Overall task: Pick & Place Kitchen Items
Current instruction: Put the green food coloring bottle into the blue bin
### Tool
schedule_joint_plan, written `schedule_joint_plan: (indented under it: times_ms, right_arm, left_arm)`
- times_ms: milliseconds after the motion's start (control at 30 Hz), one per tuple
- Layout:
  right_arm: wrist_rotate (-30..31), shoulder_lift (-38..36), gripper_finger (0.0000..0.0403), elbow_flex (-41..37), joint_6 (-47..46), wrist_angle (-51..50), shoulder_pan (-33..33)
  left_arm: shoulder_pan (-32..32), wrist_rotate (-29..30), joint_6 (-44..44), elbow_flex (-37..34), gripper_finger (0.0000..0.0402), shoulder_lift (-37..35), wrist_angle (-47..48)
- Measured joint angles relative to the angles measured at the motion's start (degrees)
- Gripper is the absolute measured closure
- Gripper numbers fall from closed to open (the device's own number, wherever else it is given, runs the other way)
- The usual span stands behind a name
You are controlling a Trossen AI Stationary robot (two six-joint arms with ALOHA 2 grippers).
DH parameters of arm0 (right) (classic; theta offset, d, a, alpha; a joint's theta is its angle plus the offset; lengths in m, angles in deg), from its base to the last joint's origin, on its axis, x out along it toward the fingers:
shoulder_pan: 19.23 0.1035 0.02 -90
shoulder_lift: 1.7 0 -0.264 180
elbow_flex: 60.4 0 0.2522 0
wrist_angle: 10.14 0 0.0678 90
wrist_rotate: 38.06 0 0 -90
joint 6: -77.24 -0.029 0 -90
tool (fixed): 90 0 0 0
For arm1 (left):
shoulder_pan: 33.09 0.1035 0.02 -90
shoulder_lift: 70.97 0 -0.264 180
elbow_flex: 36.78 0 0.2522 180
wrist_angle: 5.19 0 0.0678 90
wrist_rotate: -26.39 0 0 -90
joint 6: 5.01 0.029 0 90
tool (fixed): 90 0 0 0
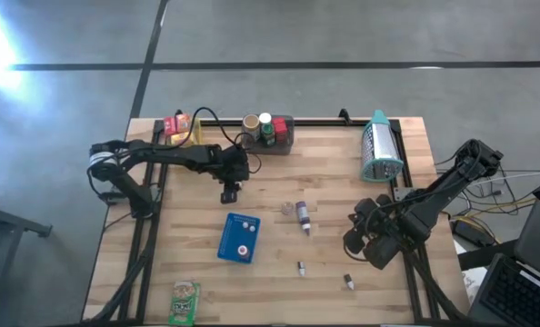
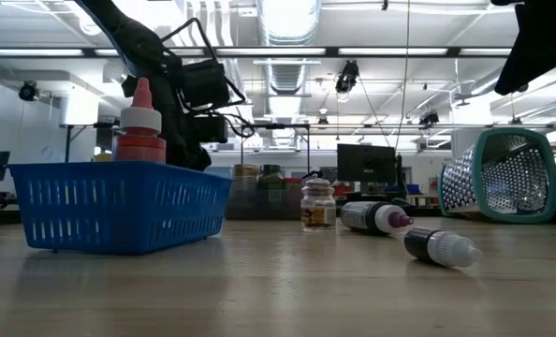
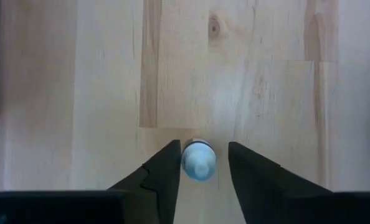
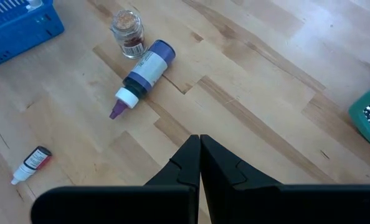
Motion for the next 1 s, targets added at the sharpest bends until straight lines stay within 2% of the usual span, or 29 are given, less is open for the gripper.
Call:
schedule_joint_plan:
  times_ms: [467,1000]
  right_arm:
    - [0.0,0.0,0.0394,0.0,0.0,0.0,0.0]
    - [0.1,0.0,0.0394,0.0,0.2,0.1,0.0]
  left_arm:
    - [0.0,0.0,-0.7,0.0,0.0297,0.0,1.4]
    - [0.0,0.0,-0.7,0.1,0.0301,-0.3,1.7]
